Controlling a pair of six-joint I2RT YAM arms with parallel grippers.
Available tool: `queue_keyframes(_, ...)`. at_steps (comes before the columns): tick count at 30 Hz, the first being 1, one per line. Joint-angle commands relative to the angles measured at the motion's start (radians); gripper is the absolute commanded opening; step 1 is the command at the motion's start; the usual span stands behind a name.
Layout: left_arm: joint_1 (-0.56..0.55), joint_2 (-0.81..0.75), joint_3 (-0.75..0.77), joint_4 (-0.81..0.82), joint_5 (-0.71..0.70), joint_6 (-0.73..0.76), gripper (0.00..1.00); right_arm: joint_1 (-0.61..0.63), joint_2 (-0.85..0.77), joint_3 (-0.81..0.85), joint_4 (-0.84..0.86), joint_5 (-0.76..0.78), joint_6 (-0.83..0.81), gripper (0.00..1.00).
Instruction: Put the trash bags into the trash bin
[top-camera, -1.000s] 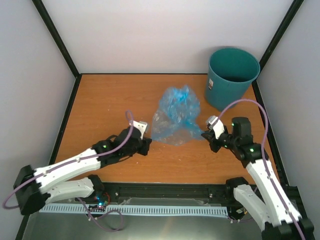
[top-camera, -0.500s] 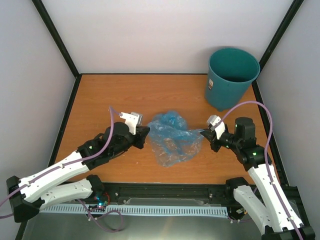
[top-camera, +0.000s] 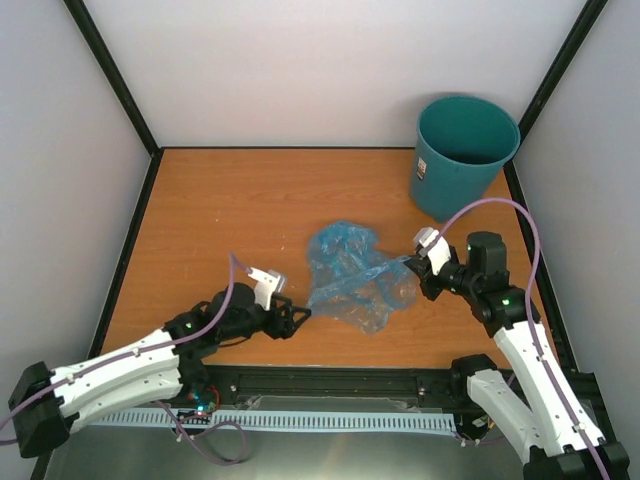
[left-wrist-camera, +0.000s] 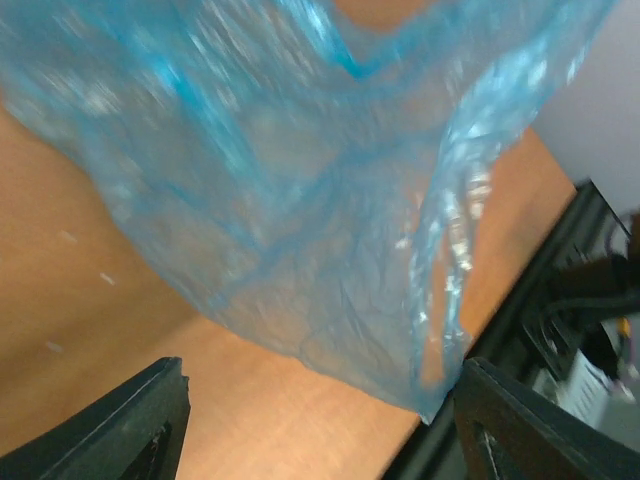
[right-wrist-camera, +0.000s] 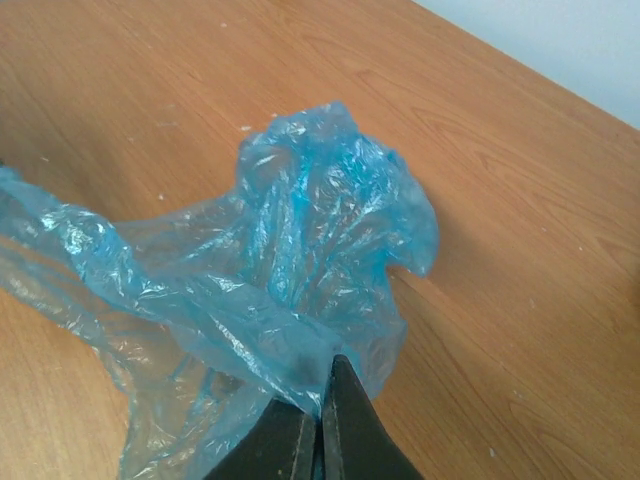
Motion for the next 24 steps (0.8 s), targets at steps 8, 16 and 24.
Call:
queue_keyframes(8,-0.162,0.134,-0.038,0.337,0.082,-0.063,0.75,-0.015,0.051,-0.018,0.046,0.155,0.006,0.03)
queue_keyframes(16,-0.162,0.330,0.053,0.310,-0.161,-0.092,0.57,-0.027,0.042,-0.011,0.034,0.176,0.002,0.06)
queue_keyframes(24,-0.162,0.319,0.169,0.231,-0.244,0.020,0.05,-0.028,-0.019,0.067,-0.235,0.057,-0.293,0.74)
